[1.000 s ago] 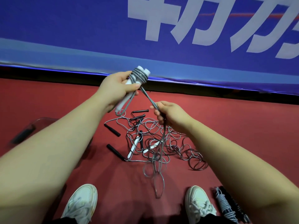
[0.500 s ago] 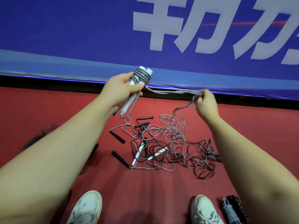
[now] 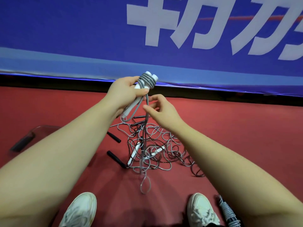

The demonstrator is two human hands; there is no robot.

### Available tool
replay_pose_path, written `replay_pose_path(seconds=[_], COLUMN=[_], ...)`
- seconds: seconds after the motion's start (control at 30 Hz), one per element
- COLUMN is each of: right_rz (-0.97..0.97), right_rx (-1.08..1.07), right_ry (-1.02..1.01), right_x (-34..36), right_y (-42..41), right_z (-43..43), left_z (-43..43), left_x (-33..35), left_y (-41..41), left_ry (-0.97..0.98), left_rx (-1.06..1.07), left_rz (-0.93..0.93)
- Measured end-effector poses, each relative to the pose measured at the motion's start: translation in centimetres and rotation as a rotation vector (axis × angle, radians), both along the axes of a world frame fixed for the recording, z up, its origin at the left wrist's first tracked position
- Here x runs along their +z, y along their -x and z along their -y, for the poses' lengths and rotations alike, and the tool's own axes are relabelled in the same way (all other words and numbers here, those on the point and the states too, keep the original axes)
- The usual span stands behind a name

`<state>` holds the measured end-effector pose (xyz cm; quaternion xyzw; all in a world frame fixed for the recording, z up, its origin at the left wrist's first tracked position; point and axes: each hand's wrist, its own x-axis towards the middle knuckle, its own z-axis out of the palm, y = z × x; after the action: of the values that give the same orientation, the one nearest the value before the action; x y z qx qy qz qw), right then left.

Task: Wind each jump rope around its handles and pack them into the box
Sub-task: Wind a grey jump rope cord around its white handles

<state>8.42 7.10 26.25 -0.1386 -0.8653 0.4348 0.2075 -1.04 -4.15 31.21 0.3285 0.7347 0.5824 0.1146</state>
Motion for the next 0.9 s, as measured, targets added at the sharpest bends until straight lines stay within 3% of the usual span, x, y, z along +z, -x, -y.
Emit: replay_pose_path(seconds=[0.17,0.27,0.4,0.47,0.6,0.8,0.9], right_rz=[-0.117,-0.127,0.085,0.019,-0.236,-0.225,-0.207], right_rx=[-0.137,-0.13,-0.181,-0.231,-0.138,-0.135,-0.131], right_ry=[-0.34,-0.181,0.047,0.133,0.078,-0.27,-0.295], right_x=[0.7,0.8,-2.2,-2.3,1.8,2.7,2.1], right_y=[1.0,1.3,-0.6,-1.3,0.8,3.6,3.8], right_z=[0.6,-0.8,-4.0,-4.5,-1.7,2.4,1.7], left_z=[1.1,1.6,3.0,3.6,2.4,2.1,2.4], left_x=[1.1,1.8,4.6,5.2,3.8,3.1,2.7], left_y=[0.1,0.1,2.2,2.8,2.0,0.9,0.8], left_ry=[-0.069,-0.115,-0.344,-0.372,-0.263,-0.156,-0.153], left_rx=[-0.018,-0.037,0.078,0.087,0.033,0.067,0.056], left_rz=[0.065,0.09,0.134,0.096,0.09,0.026,0.081])
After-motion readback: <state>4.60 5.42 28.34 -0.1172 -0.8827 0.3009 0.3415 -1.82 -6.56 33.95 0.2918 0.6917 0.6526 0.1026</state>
